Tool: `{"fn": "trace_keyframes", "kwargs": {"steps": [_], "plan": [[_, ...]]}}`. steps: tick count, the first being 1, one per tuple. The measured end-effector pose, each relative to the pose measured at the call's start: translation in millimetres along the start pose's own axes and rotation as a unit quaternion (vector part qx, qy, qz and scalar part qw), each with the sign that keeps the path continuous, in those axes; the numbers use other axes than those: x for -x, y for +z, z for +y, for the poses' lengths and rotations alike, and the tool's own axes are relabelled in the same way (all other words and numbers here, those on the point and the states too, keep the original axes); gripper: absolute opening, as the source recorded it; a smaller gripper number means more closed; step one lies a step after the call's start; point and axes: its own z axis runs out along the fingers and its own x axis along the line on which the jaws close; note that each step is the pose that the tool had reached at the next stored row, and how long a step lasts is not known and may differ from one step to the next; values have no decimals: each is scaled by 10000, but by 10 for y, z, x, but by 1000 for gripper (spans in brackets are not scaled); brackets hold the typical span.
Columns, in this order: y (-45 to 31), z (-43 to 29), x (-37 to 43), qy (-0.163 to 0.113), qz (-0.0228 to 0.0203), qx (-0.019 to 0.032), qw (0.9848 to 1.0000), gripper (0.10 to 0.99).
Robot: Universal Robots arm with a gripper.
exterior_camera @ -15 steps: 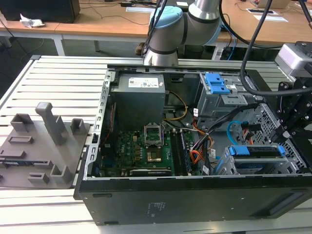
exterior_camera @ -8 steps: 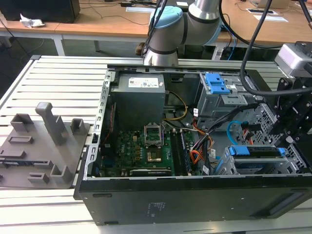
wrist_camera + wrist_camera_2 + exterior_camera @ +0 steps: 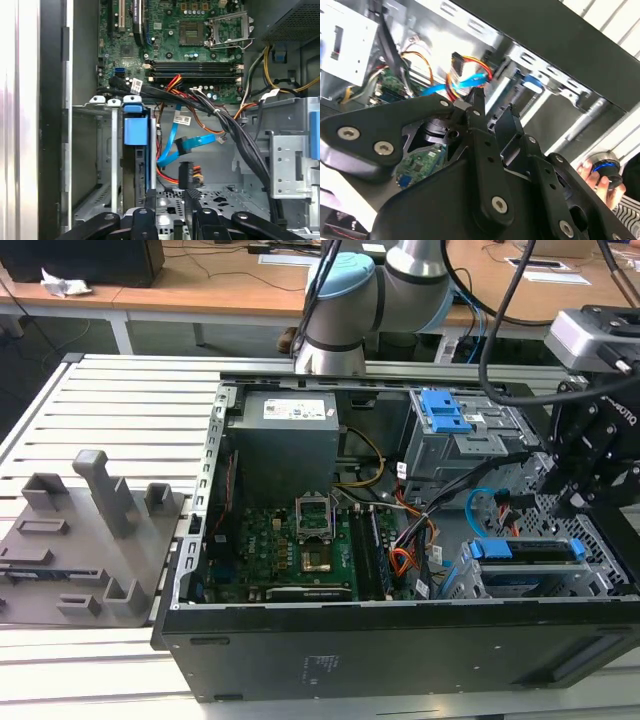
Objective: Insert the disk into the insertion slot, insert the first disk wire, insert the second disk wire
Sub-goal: 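Insert the first disk wire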
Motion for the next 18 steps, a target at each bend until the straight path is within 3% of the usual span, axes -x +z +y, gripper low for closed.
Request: {"fn": "trace_keyframes", "kwargs": {"steps": [4,11,18], "plan": [[-1,2,105,0,0,0,10000,361],[16,39,106,0,0,0,10000,361],[107,38,108,0,0,0,10000,361]]}}
